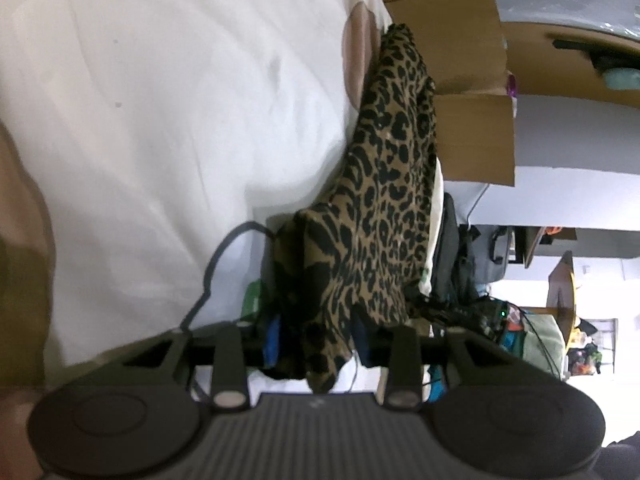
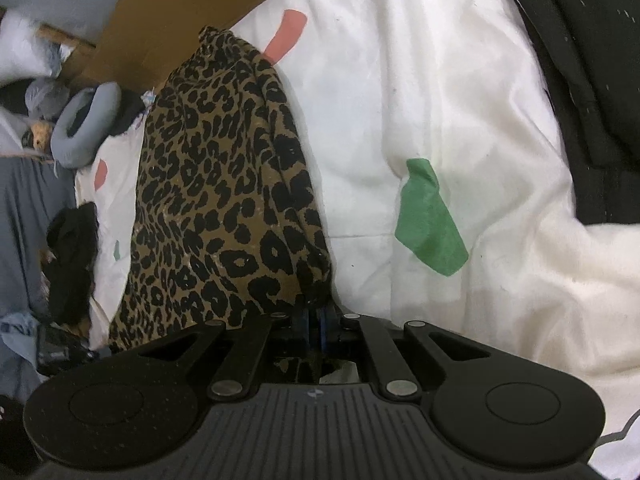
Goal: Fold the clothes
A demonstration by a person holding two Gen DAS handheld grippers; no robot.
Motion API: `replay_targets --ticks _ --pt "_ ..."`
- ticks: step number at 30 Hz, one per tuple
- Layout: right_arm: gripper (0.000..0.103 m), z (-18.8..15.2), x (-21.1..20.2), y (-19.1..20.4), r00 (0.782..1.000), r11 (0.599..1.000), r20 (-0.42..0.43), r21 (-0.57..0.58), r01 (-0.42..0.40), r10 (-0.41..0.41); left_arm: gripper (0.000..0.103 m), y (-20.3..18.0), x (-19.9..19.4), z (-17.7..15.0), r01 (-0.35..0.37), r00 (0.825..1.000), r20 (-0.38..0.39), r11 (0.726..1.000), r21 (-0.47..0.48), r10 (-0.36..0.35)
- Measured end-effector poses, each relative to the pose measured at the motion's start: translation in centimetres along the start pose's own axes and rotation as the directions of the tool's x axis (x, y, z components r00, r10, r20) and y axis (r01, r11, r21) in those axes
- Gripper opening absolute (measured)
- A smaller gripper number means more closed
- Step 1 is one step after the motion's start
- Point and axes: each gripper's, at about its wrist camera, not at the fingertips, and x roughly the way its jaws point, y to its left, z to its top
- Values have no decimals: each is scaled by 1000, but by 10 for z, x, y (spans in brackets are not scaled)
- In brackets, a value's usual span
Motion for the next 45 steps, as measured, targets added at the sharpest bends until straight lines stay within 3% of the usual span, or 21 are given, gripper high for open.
replay_targets --ticks 3,4,7,8,9,11,19,32,38,45 --pt "17 0 0 -2 1000 1000 -5 9 -17 17 28 -4 3 -1 -14 1000 -17 1000 27 15" --pt "18 0 0 -1 1000 1000 -4 0 -17 17 21 -5 5 -1 -25 999 -25 999 39 26" --pt "18 -1 0 2 1000 1000 -8 -21 -19 19 17 -6 9 -1 -24 999 -36 999 32 25" --pt "16 -1 0 3 1000 999 -10 -27 -20 20 15 -7 10 -1 -25 999 -36 999 37 26" --pt "7 -1 0 4 1000 999 -13 -33 -21 20 15 -10 9 -1 -31 999 -35 998 46 33" --pt "4 -1 -1 5 1000 999 -13 -41 -22 22 13 -14 8 -2 -46 998 -33 997 66 49" --pt "3 -8 -23 17 998 998 13 -42 -54 54 9 -33 -17 -11 -42 999 -31 994 96 45" --pt "2 -33 -53 20 995 995 -18 -7 -99 98 9 -48 -45 -34 -52 999 -2 993 107 53" --pt "2 -26 -62 13 997 997 11 4 -73 73 9 -57 -34 -39 -56 998 -7 989 140 57" --pt "3 -20 -43 -3 1000 1000 8 29 -9 9 9 -44 -7 -39 -118 992 -24 986 117 122"
